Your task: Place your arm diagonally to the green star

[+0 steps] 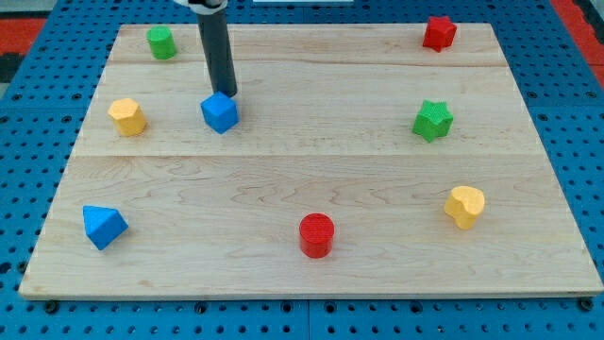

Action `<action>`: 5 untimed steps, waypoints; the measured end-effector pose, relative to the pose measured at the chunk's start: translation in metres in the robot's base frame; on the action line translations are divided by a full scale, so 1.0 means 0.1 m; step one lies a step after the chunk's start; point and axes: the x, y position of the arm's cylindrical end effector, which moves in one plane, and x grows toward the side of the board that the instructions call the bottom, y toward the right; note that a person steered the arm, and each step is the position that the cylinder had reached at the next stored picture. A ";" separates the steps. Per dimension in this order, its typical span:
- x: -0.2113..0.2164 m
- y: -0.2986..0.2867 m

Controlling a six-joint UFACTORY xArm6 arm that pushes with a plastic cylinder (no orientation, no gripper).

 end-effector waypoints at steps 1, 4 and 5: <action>0.02 -0.02; 0.04 -0.02; -0.01 -0.02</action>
